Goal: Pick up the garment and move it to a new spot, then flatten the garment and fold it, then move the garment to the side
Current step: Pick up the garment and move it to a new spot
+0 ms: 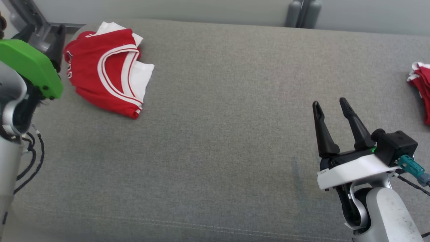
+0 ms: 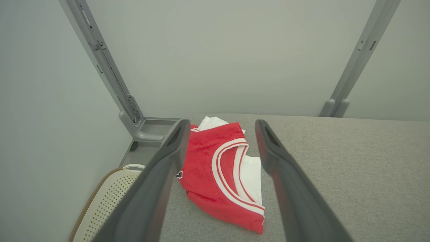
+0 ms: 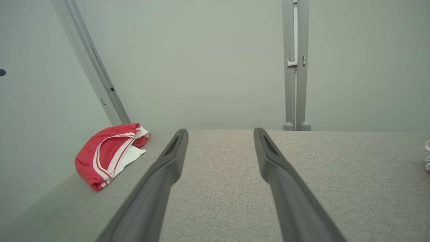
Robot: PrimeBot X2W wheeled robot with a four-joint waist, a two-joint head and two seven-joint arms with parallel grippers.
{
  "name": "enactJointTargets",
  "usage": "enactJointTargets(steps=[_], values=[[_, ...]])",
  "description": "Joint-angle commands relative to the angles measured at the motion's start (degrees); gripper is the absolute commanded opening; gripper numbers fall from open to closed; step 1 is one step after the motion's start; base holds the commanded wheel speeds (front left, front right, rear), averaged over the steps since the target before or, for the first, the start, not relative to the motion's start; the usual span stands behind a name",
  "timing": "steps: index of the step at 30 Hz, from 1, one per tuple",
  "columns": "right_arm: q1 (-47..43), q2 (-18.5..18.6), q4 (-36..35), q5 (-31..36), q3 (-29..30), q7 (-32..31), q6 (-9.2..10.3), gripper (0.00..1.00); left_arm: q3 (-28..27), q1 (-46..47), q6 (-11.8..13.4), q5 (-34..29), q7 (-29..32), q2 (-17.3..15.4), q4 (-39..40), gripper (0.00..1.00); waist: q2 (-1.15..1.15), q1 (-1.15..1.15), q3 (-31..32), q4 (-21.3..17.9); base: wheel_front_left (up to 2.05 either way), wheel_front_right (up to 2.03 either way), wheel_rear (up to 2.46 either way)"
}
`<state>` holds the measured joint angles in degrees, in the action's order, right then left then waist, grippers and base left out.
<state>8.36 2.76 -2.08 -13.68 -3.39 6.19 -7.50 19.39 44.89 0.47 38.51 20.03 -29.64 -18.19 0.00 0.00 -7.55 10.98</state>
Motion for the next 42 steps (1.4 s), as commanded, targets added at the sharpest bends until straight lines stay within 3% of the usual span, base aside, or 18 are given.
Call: enactJointTargets(steps=[1,14,27,38,39,40,41,42], values=[[1.56,0.22,-0.96,0.53,0.04,0.54,0.02,1.0,-0.49,2.91,0.06,0.43,1.61,-0.75,-1.82,1.0,0.0,0.0,-7.89,-6.32,0.0,0.0,0.0],[6.98,0.21,-4.44,1.45,-0.74,1.62,0.02,1.0,-3.05,9.86,1.88,1.25,6.61,-5.43,-10.0,1.0,0.0,0.0,-19.53,-11.44,0.0,0.0,0.0],[11.0,0.22,-9.05,3.5,0.06,0.39,0.02,1.0,-3.53,8.13,2.97,1.08,4.06,-6.14,-14.67,1.0,0.0,0.0,-27.2,-11.95,0.0,0.0,0.0],[10.4,0.22,-11.06,4.47,-0.41,-0.53,0.02,1.0,-3.15,7.93,3.92,0.16,3.35,-7.44,-19.77,1.0,0.0,0.0,-29.0,-12.28,0.0,0.0,0.0],[10.31,0.22,-10.94,4.45,-0.44,-0.48,0.02,1.0,-3.21,7.83,3.95,0.29,3.07,-7.34,-20.09,0.82,0.0,0.0,-28.88,-12.33,0.0,0.0,0.0],[10.25,0.22,-10.72,4.4,-0.46,-0.4,0.02,1.0,-3.4,7.73,4.02,0.6,2.86,-7.17,-20.42,0.49,0.0,0.0,-28.7,-12.39,0.0,0.0,0.0],[10.23,0.22,-10.46,4.32,-0.42,-0.32,0.02,1.0,-3.41,7.71,3.97,0.73,2.82,-7.08,-20.64,0.38,0.0,0.0,-28.43,-12.43,0.0,0.0,0.0],[10.23,0.22,-10.24,4.2,-0.37,-0.14,0.02,1.0,-3.39,7.78,3.75,0.83,2.5,-7.06,-20.66,0.04,0.0,0.0,-28.04,-12.48,0.0,0.0,0.0]])
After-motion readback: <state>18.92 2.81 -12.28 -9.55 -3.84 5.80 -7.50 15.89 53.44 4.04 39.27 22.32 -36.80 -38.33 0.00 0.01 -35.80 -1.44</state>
